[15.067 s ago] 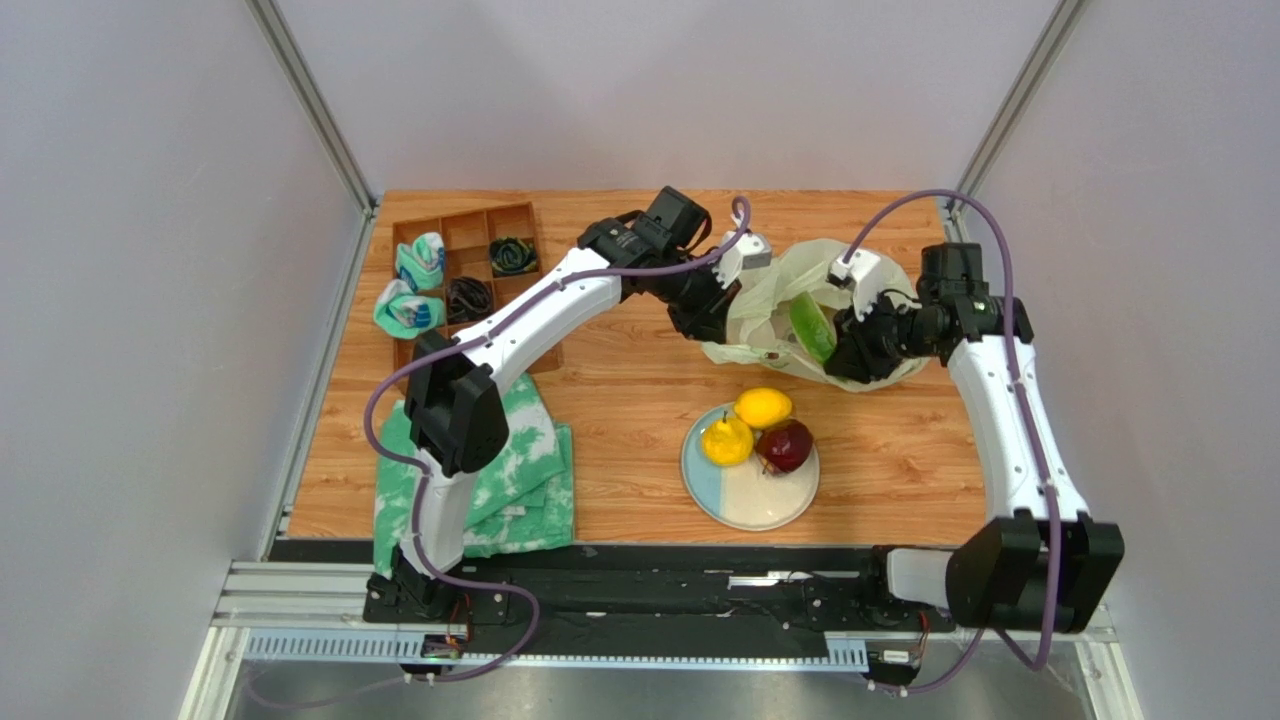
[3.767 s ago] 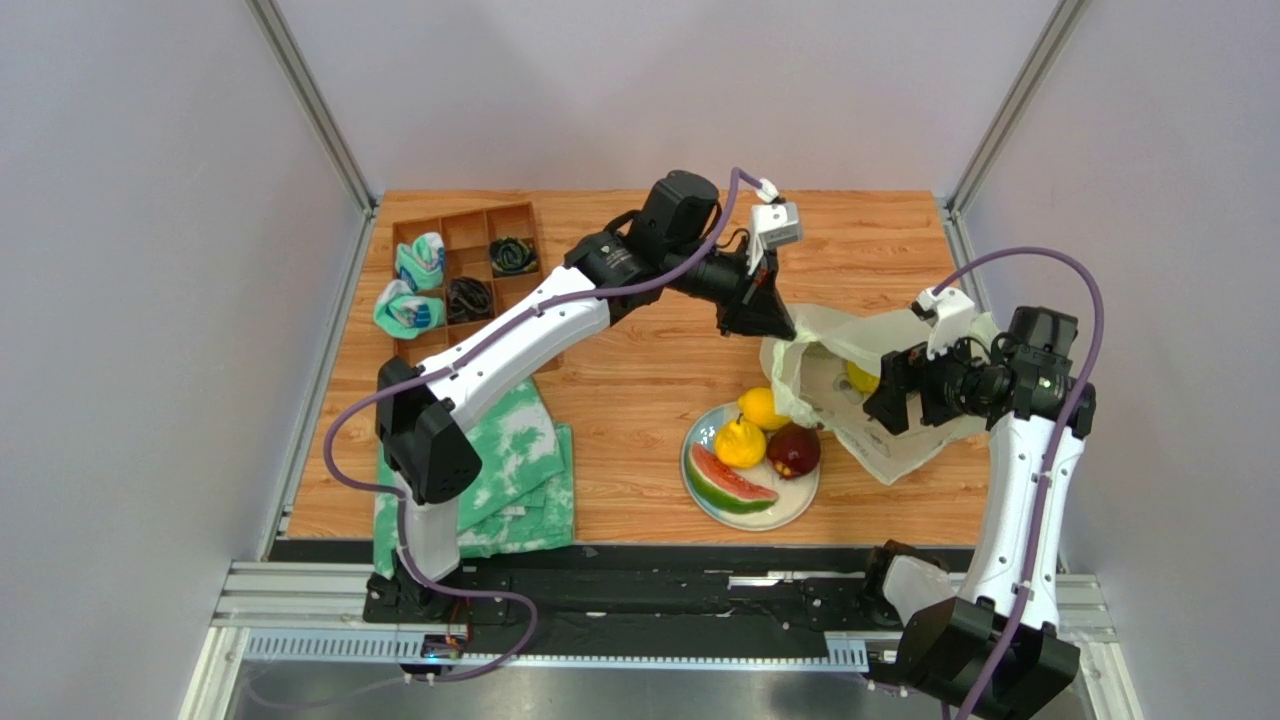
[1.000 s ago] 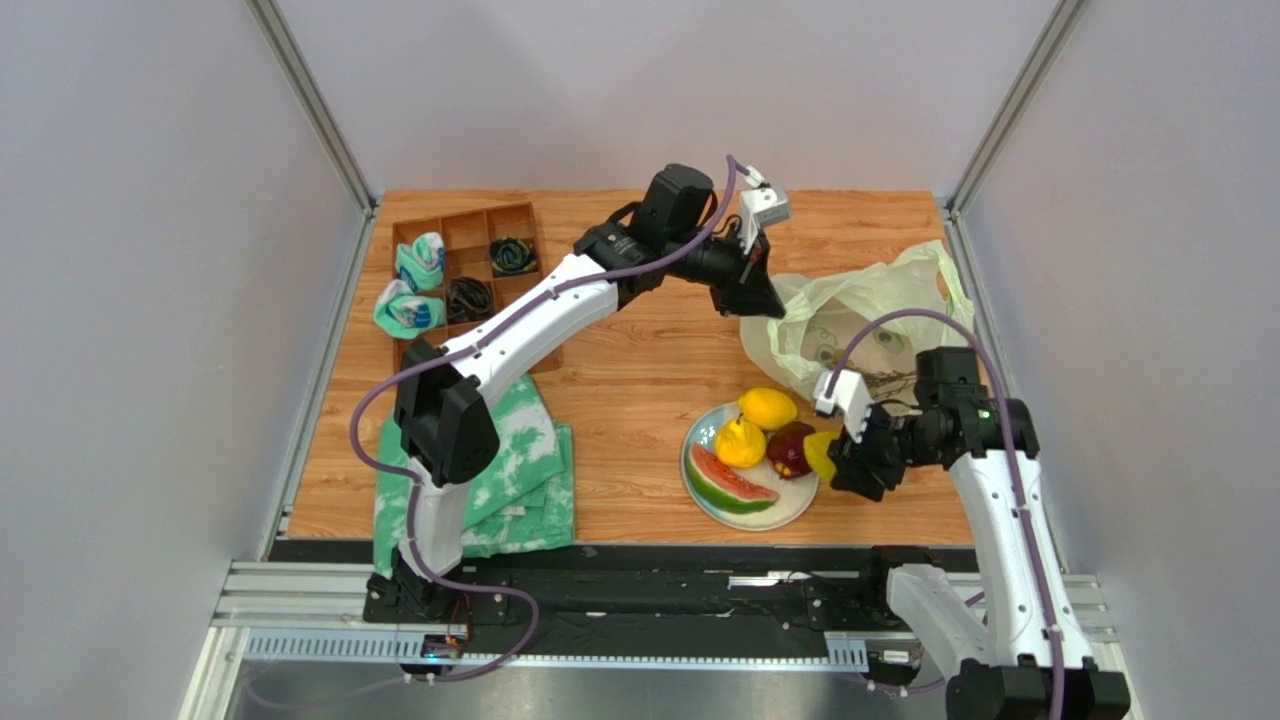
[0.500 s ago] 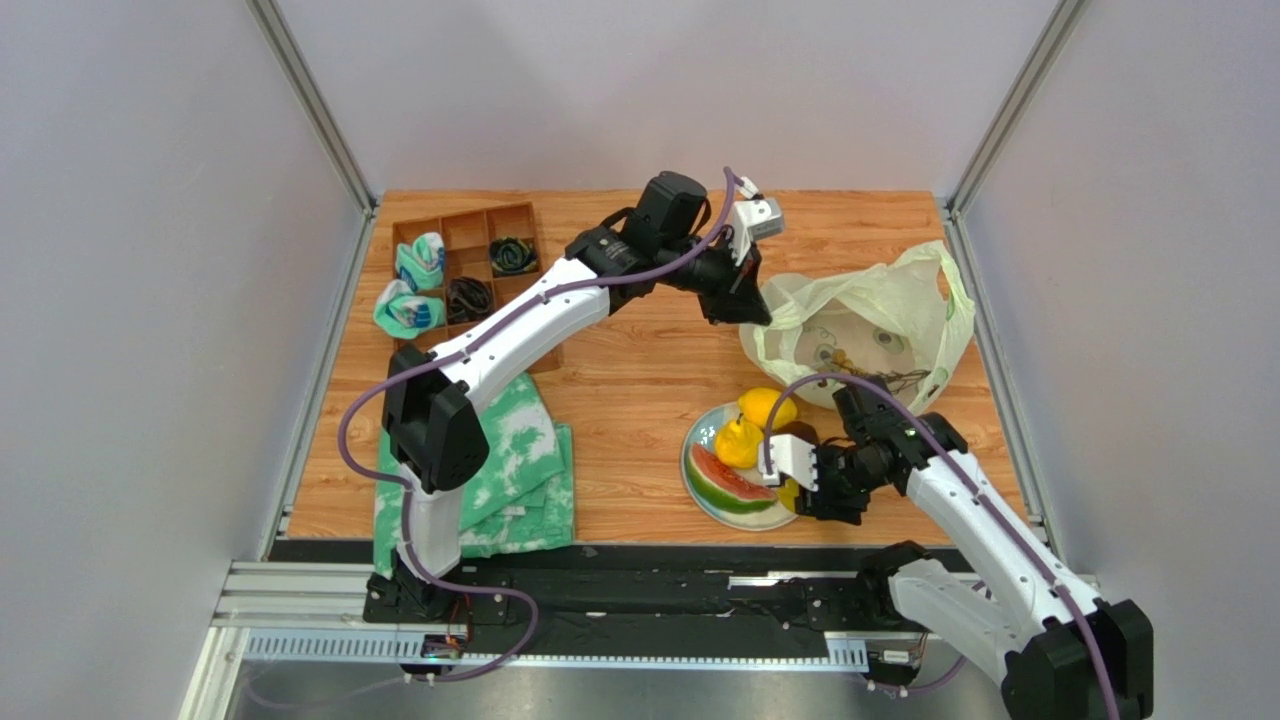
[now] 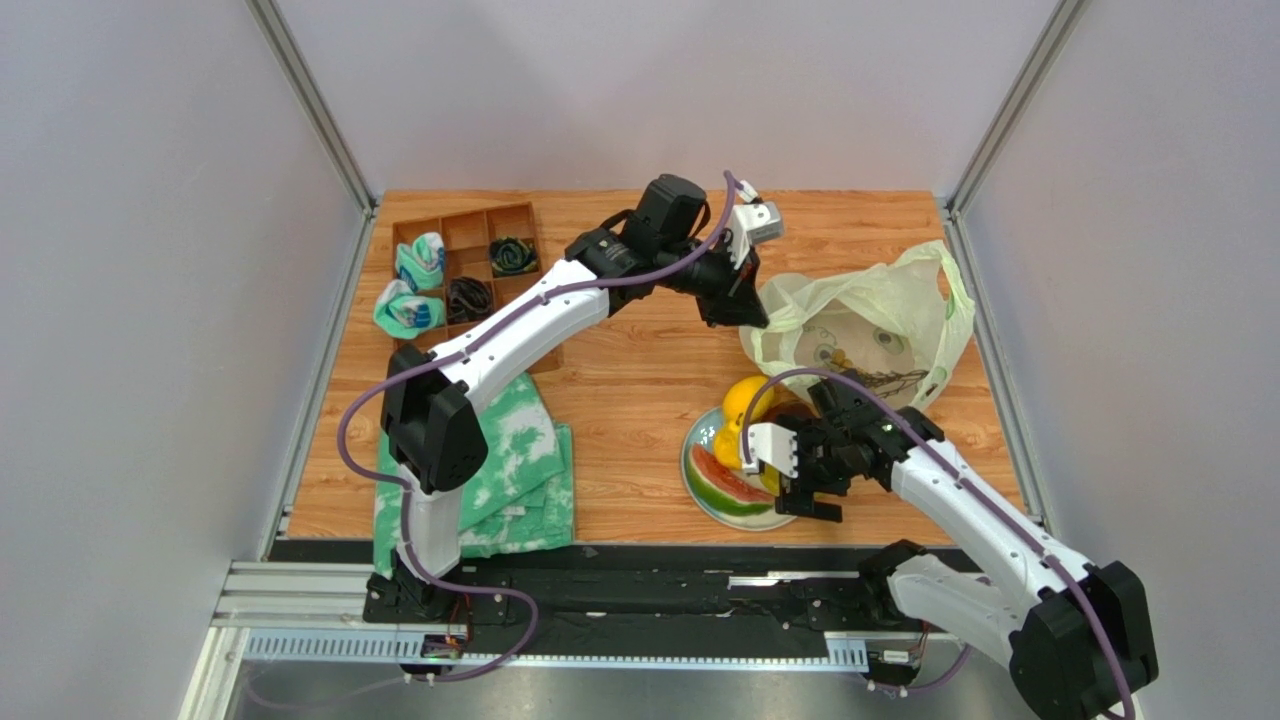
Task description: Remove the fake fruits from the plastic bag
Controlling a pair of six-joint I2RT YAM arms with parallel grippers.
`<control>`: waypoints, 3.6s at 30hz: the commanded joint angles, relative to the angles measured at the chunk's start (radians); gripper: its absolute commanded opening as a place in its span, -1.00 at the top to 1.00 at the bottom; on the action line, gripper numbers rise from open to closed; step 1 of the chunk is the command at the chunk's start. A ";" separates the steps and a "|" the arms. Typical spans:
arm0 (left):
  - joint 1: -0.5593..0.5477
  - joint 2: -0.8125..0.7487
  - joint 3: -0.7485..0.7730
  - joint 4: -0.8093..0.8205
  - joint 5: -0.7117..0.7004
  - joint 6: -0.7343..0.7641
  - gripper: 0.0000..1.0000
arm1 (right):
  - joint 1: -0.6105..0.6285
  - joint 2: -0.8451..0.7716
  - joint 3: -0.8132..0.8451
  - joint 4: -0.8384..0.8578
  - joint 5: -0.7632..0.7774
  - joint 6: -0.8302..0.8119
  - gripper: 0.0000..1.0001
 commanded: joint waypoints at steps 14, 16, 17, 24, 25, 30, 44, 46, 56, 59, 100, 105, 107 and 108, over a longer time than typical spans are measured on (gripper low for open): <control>0.006 -0.020 0.054 0.006 0.039 -0.007 1.00 | -0.103 -0.305 0.323 -0.123 0.111 0.183 -0.75; 0.010 -0.019 0.061 0.004 0.048 -0.016 1.00 | -0.146 -0.267 0.379 -0.031 0.088 0.300 -0.61; 0.010 -0.022 0.062 0.002 0.052 -0.019 1.00 | -0.216 -0.203 0.401 -0.004 0.066 0.332 -0.57; 0.014 -0.082 -0.022 -0.004 0.084 -0.027 1.00 | -0.439 0.203 0.608 0.115 -0.060 0.592 -0.20; 0.014 -0.091 -0.033 -0.004 0.085 -0.048 1.00 | -0.439 0.225 0.602 0.131 -0.069 0.596 -0.16; 0.014 -0.088 -0.074 -0.002 0.093 -0.059 1.00 | -0.417 0.308 0.487 0.293 -0.083 0.618 -0.01; 0.020 0.068 0.161 -0.060 0.236 -0.143 1.00 | -0.489 0.855 0.820 0.349 0.021 1.059 -0.49; 0.020 0.145 0.333 -0.086 0.254 -0.166 1.00 | -0.526 0.888 0.870 0.365 0.048 1.120 -0.51; 0.022 0.208 0.645 0.090 0.255 -0.236 1.00 | -0.724 0.708 0.964 0.412 0.167 1.036 -0.55; 0.008 0.136 0.550 0.041 0.311 -0.211 1.00 | -0.802 0.464 0.769 0.421 0.122 1.032 -0.55; 0.020 -0.049 -0.049 -0.042 0.111 -0.002 1.00 | -0.569 0.480 0.474 0.202 0.121 0.649 -0.30; 0.037 -0.016 0.001 -0.076 0.108 0.004 1.00 | -0.699 0.300 0.279 0.076 0.120 0.586 -0.09; 0.040 -0.011 0.005 -0.103 0.119 0.007 1.00 | -0.713 0.192 0.201 0.001 0.124 0.541 -0.14; 0.040 -0.010 0.002 -0.112 0.125 0.010 1.00 | -0.713 0.158 0.179 -0.025 0.132 0.532 -0.24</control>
